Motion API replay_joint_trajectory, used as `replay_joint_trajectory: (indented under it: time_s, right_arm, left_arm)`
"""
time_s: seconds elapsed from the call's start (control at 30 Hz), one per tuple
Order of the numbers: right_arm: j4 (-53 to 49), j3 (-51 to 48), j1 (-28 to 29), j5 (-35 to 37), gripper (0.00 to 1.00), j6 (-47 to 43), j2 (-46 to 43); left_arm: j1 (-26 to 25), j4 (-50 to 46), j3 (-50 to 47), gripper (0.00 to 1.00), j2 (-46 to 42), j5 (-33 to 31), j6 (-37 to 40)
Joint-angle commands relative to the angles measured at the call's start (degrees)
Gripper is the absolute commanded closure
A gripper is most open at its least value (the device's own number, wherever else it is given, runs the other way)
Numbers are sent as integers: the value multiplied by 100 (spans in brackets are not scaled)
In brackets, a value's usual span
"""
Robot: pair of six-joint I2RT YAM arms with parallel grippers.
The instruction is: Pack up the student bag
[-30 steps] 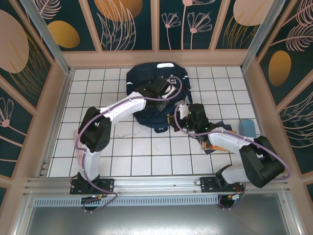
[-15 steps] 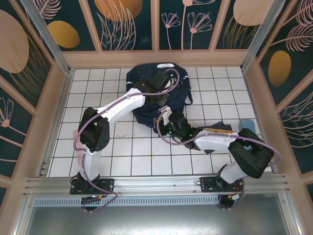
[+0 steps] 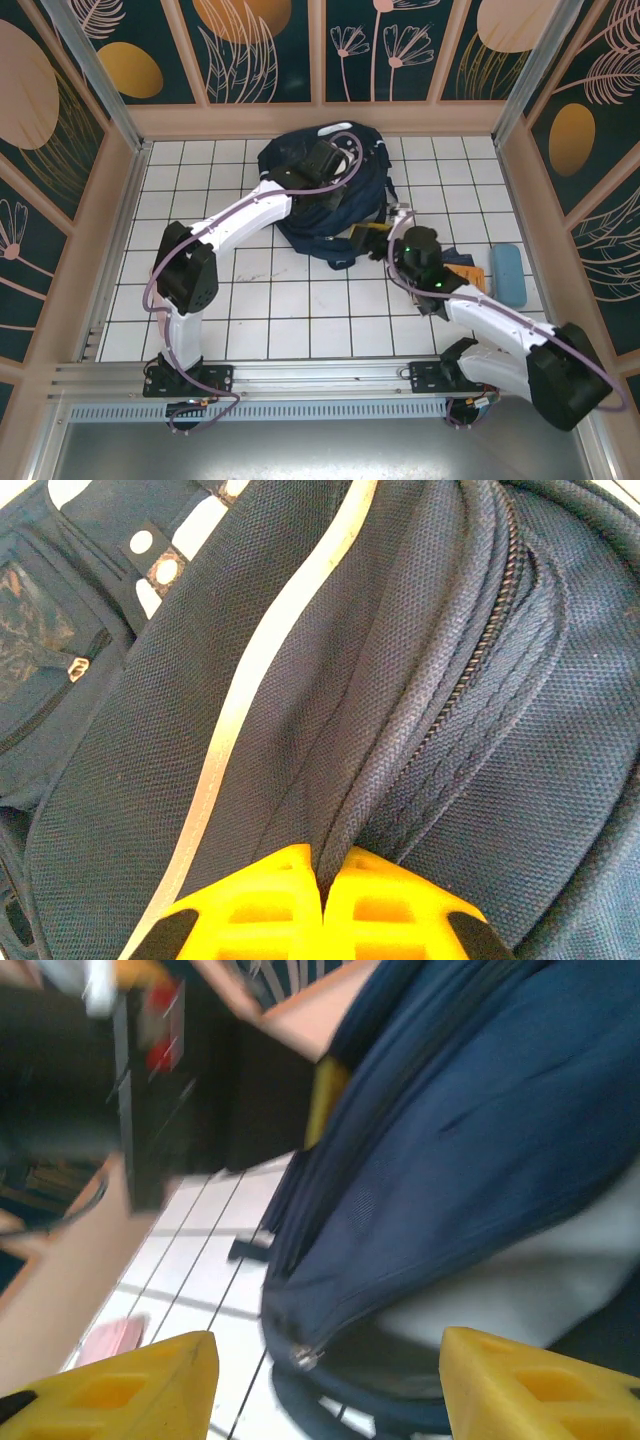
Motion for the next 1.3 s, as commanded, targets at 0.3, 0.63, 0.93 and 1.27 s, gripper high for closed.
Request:
replay_joint_trajectory:
  time_s: [0.3,0.63,0.93,1.27]
  right_arm:
    - [-675,1498,-1361,-1908,38,2320,1092]
    - [-1262,2176,-1450,-1855,49,2944,1873]
    - [-1119,2559,-1372,-2357,45,2737,2436]
    - [-1153,2790,-1283,-2440,68,2570,2847]
  left_arm:
    - [17,864,-496,100,-704,144,-92]
    - [15,1100,-873,100,-912,388,-27]
    - [17,1246,-1136,100,-939,805,127]
    - [12,1295,-1173,100,-972,876,73]
